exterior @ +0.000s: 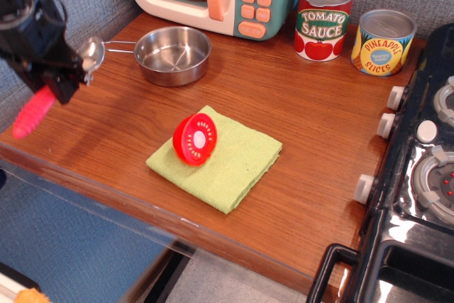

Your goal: Move the red spoon so that it's in front of the silver pan, near the edge of the table.

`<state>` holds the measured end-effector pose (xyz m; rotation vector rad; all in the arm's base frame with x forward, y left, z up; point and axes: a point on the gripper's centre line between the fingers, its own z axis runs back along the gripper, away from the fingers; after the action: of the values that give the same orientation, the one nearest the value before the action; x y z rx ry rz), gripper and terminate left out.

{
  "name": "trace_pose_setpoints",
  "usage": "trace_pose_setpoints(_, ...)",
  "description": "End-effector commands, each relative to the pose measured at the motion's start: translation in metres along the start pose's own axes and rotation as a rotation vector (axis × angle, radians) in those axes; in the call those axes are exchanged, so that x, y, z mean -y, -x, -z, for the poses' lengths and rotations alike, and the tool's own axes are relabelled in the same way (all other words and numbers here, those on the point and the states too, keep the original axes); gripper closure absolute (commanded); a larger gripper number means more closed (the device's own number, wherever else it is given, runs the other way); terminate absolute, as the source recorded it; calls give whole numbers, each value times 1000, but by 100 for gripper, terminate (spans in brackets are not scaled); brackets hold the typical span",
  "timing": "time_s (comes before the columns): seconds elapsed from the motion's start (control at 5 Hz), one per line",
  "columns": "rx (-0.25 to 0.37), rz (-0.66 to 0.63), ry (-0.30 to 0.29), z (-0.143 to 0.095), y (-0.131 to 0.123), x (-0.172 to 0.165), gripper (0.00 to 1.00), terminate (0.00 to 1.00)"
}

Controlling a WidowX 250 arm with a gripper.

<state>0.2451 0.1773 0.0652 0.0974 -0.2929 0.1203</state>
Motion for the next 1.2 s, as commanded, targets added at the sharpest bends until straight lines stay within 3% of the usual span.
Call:
trace_pose_setpoints(0.0,22,-31,-14,5,-24,-14,100,0)
trace_pose_setpoints(0.6,-89,14,-22,40,-32,2,100,0)
trace_pose_setpoints(0.8,-107,14,-11,42,-31,5,0,0)
trace_pose_setpoints(1.0,-90,22,-6,36,-33,7,0,0)
